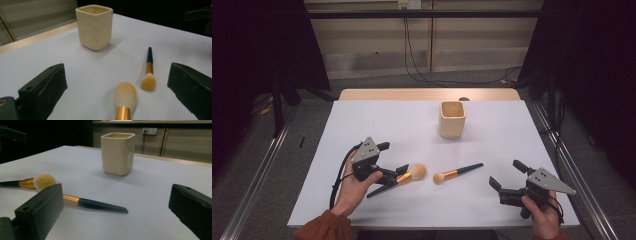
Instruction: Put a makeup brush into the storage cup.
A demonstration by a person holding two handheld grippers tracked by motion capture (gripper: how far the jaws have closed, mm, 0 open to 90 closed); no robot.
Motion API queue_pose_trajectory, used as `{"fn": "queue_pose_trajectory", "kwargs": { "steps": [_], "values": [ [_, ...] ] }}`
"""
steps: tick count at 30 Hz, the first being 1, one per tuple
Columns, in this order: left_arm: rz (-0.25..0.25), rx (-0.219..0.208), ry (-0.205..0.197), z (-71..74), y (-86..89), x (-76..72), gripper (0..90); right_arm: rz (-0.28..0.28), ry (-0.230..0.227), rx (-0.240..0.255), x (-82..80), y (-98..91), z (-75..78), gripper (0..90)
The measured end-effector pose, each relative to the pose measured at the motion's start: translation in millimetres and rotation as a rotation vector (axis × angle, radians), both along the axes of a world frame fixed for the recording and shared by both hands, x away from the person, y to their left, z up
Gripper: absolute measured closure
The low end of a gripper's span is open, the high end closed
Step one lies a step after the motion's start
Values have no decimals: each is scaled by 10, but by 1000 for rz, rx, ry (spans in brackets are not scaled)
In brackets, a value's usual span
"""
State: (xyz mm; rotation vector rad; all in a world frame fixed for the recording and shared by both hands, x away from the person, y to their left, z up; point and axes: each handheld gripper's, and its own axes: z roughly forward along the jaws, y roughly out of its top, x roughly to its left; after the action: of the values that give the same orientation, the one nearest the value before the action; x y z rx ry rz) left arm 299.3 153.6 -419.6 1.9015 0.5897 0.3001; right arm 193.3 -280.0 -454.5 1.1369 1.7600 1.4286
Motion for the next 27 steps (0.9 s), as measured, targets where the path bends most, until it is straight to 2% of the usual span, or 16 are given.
{"fn": "queue_pose_trajectory", "kwargs": {
  "steps": [1,5,8,10,15,16,18,19,21,24,27],
  "values": [
    [0,0,0,0,0,0,21,0,0,0,0,0,0,0],
    [-28,59,13,15,-21,30,25,-1,1,0,2,-2,-2,0],
    [-62,103,52,20,-40,58,38,-2,3,2,2,2,-2,0],
    [-78,146,88,27,-68,75,38,-1,4,2,3,5,-3,0],
    [-100,270,114,51,-128,104,38,2,6,3,5,12,-6,0],
    [-98,278,122,50,-128,116,37,2,7,2,6,13,-7,0],
    [-113,320,157,37,-148,149,40,5,7,1,5,13,-8,0],
    [-128,360,165,39,-148,172,40,5,7,1,5,13,-8,0],
    [-144,409,201,33,-164,210,39,4,10,3,4,16,-8,0],
    [-144,440,224,23,-168,235,47,8,8,-8,5,12,-11,0],
    [-149,462,269,-6,-179,240,47,9,9,-11,7,14,-12,0]
  ]
}}
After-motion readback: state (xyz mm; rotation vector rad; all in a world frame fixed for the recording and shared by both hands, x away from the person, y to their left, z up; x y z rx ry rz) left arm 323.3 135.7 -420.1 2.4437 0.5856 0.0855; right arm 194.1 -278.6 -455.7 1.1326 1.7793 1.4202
